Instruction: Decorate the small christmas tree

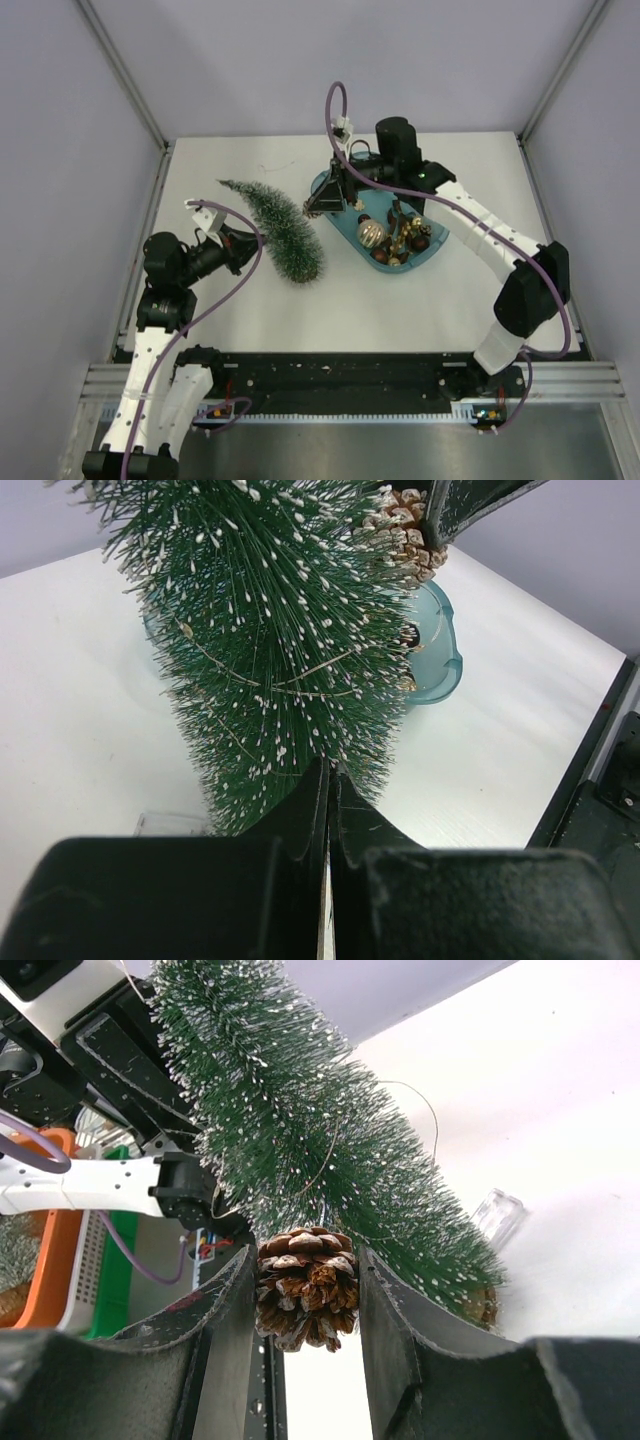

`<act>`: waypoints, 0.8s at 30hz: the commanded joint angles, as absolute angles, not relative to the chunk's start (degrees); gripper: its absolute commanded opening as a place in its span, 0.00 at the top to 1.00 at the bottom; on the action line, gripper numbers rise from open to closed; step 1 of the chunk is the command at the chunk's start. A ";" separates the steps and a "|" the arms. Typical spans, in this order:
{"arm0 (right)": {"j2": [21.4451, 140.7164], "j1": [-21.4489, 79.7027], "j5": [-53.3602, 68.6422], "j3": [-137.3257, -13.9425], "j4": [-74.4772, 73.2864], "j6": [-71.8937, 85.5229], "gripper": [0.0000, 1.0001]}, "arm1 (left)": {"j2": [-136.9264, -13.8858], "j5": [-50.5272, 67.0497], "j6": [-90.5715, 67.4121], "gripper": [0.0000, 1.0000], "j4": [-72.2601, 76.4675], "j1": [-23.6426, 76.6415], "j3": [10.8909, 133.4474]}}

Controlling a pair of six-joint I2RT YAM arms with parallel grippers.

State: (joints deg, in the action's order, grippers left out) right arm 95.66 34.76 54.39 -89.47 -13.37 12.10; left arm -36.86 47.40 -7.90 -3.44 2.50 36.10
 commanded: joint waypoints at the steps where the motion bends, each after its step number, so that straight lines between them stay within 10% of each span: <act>1: 95.89 35.42 54.76 -93.78 -13.89 9.41 0.85 | -35.95 49.22 -8.61 1.00 -0.53 2.20 36.56; 24: 96.95 35.42 48.25 -89.04 -15.74 6.33 0.89 | -36.48 50.80 -9.49 1.00 -0.53 2.20 37.44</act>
